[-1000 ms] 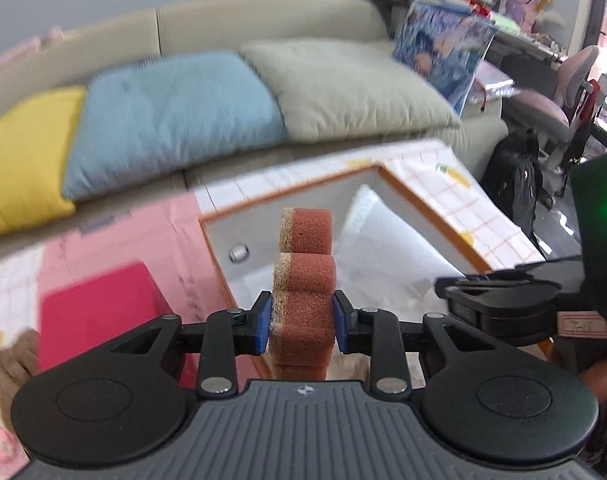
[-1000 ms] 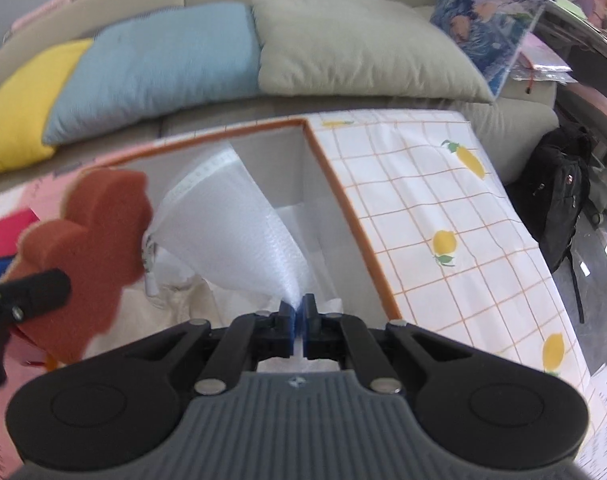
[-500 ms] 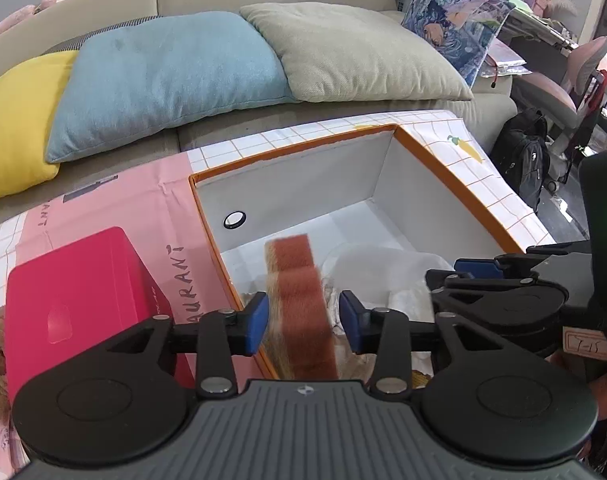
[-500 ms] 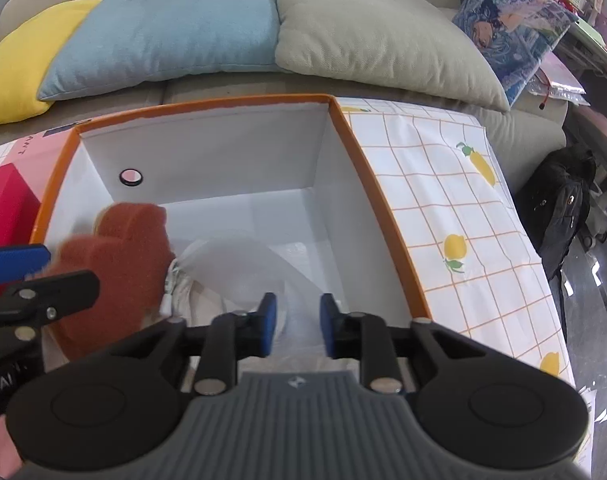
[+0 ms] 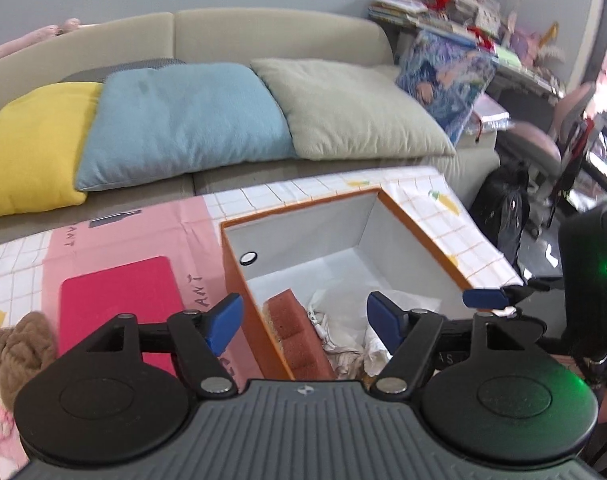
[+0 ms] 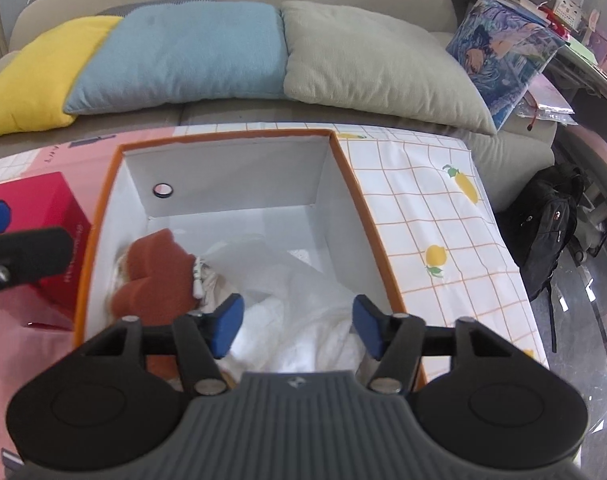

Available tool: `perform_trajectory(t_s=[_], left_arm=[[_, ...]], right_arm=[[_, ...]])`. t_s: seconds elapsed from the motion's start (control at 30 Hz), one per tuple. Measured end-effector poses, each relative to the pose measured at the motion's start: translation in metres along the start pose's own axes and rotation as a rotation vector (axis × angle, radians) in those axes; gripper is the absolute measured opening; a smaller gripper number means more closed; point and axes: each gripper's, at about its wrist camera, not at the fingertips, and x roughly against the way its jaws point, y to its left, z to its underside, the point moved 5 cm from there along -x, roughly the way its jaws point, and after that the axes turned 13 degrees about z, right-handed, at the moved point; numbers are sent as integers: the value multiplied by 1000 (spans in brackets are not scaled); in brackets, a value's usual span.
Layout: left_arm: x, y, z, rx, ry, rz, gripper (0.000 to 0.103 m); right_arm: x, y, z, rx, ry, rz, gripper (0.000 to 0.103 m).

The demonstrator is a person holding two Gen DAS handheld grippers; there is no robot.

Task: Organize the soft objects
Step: 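Open both grippers to drop the sponge and mesh bag into the box, then move both tools back toward the orange and pink knit items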

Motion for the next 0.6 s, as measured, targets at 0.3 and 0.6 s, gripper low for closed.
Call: perform_trajectory(t_s=[0.3, 0.6], left_arm=[[54, 6, 34, -37, -87, -45, 85], [106, 23, 73, -33, -142, -83, 85]], right_arm=[[54, 10, 40, -81, -10, -43, 77], [96, 41, 91, -110, 19, -108, 83]])
